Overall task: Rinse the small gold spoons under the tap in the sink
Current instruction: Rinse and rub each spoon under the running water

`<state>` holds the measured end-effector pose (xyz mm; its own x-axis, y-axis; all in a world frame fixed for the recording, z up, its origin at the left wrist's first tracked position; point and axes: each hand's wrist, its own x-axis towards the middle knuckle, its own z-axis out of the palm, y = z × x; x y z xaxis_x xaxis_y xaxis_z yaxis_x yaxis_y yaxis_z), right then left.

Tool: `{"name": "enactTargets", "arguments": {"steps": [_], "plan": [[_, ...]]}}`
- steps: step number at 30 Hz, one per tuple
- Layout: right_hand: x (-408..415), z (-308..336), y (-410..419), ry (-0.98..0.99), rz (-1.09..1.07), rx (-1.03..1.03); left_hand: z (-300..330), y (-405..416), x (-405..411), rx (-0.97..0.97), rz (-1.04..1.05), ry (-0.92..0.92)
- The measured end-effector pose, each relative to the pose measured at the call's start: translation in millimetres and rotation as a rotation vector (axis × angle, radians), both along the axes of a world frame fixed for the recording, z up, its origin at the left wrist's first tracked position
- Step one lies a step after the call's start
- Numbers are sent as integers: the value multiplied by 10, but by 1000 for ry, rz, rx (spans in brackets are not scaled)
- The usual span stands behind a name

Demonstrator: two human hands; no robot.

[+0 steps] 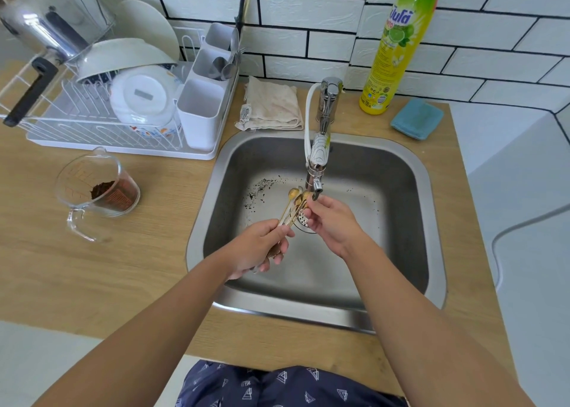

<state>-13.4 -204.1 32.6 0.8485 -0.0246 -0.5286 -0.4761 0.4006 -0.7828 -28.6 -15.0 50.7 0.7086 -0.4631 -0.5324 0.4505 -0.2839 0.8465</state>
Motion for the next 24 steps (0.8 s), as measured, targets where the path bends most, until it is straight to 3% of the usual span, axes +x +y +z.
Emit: {"name": "enactTargets", "arguments": {"steps": [5, 13, 18, 24], "plan": [[-22, -31, 11, -27, -46, -151, 9, -1, 6, -75, 30, 47], [-31, 27, -7, 16, -12, 81, -22, 23, -32, -116, 88, 54], [5, -8, 61, 41, -24, -54, -20, 34, -25, -59, 26, 17], [59, 14, 76, 5, 18, -126, -33, 23, 38, -129, 20, 142]]}}
